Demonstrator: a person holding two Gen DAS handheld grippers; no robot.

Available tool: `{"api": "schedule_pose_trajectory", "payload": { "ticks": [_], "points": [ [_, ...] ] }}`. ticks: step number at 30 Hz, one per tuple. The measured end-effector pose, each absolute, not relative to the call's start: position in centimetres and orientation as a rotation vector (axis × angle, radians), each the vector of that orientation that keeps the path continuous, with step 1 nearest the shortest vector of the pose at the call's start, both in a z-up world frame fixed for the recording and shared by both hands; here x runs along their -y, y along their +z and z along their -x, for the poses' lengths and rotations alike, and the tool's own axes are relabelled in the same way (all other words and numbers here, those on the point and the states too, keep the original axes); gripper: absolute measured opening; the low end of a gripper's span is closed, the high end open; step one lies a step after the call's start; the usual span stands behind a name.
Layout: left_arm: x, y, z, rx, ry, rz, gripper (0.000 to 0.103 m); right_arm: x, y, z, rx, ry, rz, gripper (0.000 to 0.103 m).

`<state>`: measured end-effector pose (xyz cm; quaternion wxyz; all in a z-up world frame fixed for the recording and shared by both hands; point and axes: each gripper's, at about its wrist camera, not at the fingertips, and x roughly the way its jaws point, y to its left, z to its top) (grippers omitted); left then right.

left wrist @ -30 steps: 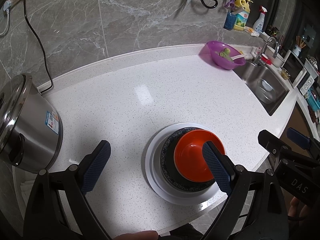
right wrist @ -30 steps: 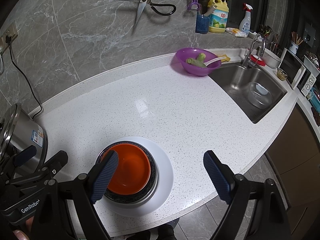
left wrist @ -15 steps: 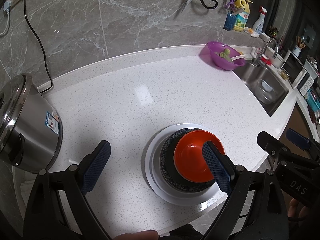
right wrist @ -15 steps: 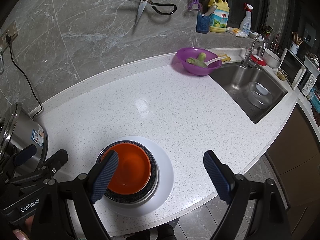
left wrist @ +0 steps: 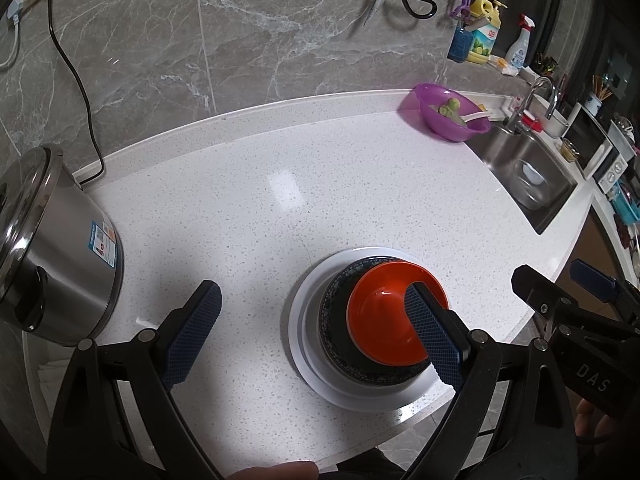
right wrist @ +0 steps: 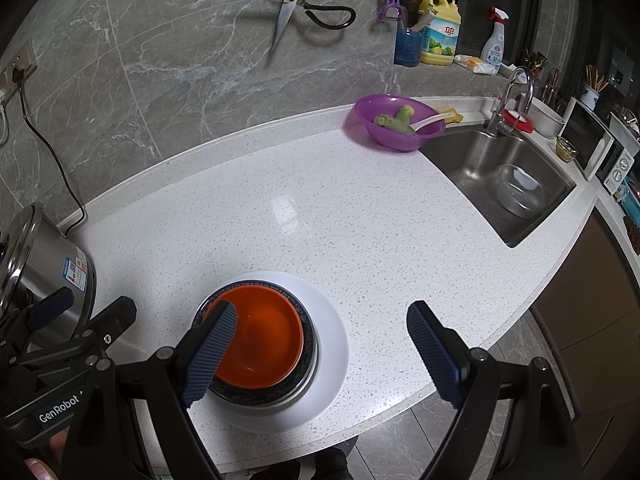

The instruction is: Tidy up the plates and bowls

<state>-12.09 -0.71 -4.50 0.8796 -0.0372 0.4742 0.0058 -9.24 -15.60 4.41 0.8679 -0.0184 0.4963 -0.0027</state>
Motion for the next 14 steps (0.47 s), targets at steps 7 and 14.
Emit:
{"api": "schedule_pose_trajectory", "payload": {
  "ticks": [7,14],
  "points": [
    [1.00,-4.63,12.21,-0.994,0.034,0.089,0.093,15.62,4.35,9.10,-1.040,-0.001,0.041,0.089],
    [1.53,-4.41,12.48,-0.975,0.031,0.085,0.093,15.50,4.17,9.08,-1.041,0.001,0.041,0.089]
  ]
}}
